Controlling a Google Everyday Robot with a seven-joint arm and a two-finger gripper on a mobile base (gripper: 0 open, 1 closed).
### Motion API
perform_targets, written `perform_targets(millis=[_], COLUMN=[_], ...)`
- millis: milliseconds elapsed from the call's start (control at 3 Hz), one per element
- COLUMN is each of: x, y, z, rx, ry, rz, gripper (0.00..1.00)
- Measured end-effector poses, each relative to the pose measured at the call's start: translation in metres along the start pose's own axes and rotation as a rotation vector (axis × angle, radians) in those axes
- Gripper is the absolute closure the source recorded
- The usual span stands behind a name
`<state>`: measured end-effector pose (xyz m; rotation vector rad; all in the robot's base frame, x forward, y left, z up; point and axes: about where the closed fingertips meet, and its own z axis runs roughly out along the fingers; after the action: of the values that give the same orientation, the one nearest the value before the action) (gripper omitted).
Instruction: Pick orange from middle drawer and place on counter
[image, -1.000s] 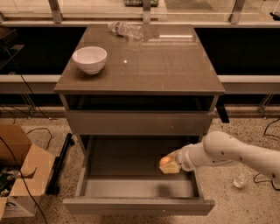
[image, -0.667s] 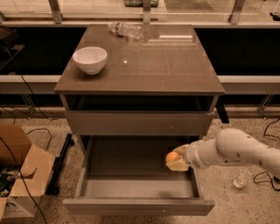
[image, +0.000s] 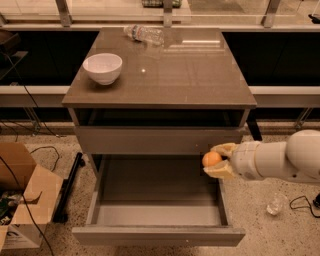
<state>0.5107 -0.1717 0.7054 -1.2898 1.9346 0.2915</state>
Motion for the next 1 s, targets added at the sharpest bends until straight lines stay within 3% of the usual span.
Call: perform_targets(millis=[333,667,1000], x=[-0.034,-0.086,-0.126], y=[-0.03,-0.087,-0.124], z=[-0.035,-0.07,-0.077], rx=[0.056,0.148,0.186], ry=[-0.056,-0.082,-0.081], rz=[-0.087,-0.18,-0.232], gripper=[1.0,1.0,1.0])
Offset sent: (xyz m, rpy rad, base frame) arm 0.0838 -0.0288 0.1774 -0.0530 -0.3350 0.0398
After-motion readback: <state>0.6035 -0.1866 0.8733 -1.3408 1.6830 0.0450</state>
